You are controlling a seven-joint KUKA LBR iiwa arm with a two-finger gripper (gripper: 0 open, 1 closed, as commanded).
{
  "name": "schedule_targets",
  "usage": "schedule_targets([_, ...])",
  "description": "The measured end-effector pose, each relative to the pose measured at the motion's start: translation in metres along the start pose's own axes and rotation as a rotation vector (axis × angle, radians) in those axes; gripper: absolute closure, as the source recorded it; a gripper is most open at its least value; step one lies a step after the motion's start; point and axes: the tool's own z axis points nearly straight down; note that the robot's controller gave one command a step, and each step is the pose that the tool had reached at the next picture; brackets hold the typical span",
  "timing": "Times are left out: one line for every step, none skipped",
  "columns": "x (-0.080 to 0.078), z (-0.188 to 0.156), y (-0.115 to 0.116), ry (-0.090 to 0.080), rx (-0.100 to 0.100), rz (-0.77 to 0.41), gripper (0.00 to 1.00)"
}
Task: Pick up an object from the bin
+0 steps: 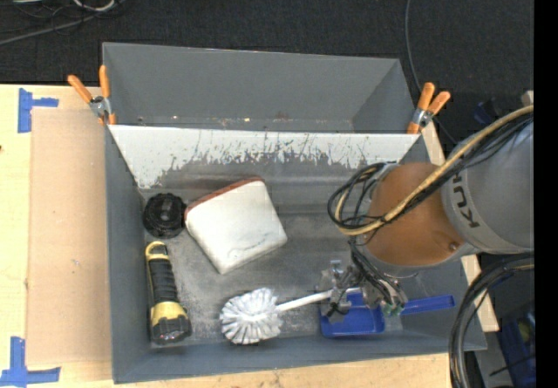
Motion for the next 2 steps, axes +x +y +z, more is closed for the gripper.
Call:
schedule_targets([0.000, 0.000, 0.000, 0.000, 0.000, 0.000, 1.00])
schedule_targets([0.001, 0.003, 0.037, 0.003, -0.001, -0.083, 1.00])
